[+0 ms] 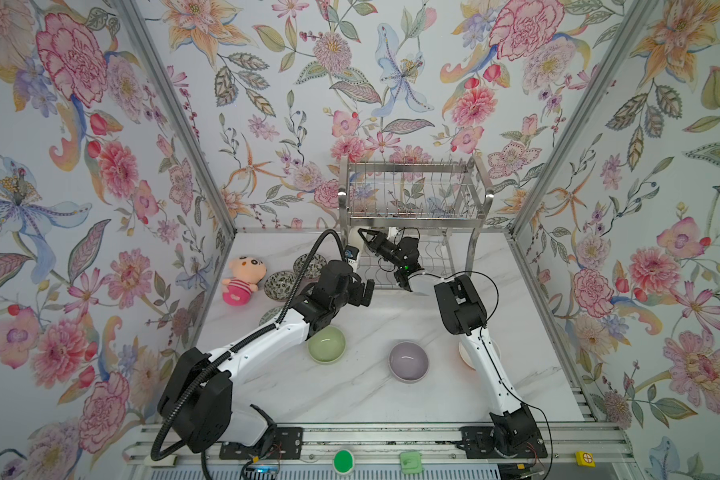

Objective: Load the bowls into the dish rack
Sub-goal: 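Lower the cream bowl upright into the rack's lower tier slots with the right gripper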

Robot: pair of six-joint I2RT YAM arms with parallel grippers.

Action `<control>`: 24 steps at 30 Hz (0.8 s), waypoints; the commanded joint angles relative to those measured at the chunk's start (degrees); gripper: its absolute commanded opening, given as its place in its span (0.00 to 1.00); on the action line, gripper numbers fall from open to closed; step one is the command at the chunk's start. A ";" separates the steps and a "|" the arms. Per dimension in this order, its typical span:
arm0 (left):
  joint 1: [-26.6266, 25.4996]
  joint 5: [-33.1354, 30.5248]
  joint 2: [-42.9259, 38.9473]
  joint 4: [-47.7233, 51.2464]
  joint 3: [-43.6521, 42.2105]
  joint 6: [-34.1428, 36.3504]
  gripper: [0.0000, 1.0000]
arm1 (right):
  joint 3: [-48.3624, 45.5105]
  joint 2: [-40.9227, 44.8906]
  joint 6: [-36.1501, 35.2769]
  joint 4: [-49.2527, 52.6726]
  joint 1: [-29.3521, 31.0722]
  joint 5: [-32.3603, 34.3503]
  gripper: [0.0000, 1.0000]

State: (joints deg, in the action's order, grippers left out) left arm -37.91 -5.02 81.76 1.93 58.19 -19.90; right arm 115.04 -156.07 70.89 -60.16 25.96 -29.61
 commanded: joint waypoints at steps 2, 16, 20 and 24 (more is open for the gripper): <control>-0.43 -1.43 -0.35 1.15 1.61 0.33 0.99 | 2.72 -1.50 0.25 2.05 0.18 -1.07 0.00; -0.49 -1.41 -0.69 1.07 0.73 -0.04 0.99 | 2.82 -1.40 -0.24 3.87 0.02 -1.77 0.06; -0.50 -1.31 -0.74 0.99 0.86 -0.05 0.99 | 2.55 -1.03 -0.49 4.47 -0.11 -2.10 0.09; -0.59 -1.49 -0.90 1.15 0.71 -0.04 0.99 | 2.51 -0.73 -0.92 5.05 -0.16 -2.38 0.12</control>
State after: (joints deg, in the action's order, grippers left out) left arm -37.91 -5.37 81.76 2.00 58.19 -19.90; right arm 116.71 -156.38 70.76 -57.80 25.71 -30.65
